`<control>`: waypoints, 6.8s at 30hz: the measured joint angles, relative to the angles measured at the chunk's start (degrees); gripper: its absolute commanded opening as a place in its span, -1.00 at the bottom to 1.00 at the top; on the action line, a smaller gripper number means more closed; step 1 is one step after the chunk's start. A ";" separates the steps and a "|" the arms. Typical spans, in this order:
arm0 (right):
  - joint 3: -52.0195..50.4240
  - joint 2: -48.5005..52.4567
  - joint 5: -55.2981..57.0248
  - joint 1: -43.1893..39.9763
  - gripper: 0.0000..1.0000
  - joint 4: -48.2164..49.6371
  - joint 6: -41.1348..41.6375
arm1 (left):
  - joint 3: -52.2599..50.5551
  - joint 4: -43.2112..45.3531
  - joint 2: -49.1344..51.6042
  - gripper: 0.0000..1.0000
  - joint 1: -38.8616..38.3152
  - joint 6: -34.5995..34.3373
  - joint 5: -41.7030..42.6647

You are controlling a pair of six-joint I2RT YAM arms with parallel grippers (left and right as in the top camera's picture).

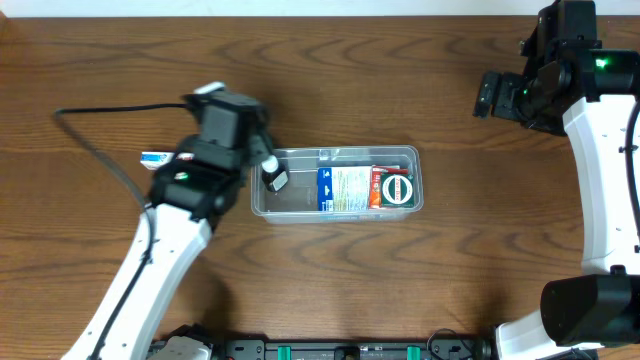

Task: Pack container
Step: 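Release the bottle and move the left gripper to the Panadol box, then grasp the white Panadol box end with the left gripper and lift, then carry the Panadol box over the container and lower it inside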

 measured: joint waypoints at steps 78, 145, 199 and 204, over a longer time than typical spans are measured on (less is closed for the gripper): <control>0.00 0.00 0.02 0.00 0.99 0.00 -0.02 | 0.46 1.57 8.79 -0.56 21.81 12.72 10.10; 0.00 0.00 0.00 0.00 0.99 0.02 -0.02 | 0.46 8.94 20.09 -0.46 -19.41 81.44 16.15; 0.00 0.00 0.00 0.00 0.99 0.00 0.00 | 0.46 13.18 25.16 -0.50 -26.49 82.07 7.85; 0.00 0.00 0.02 0.00 0.99 0.00 -0.02 | 0.46 16.65 25.18 -0.61 -26.49 79.47 4.11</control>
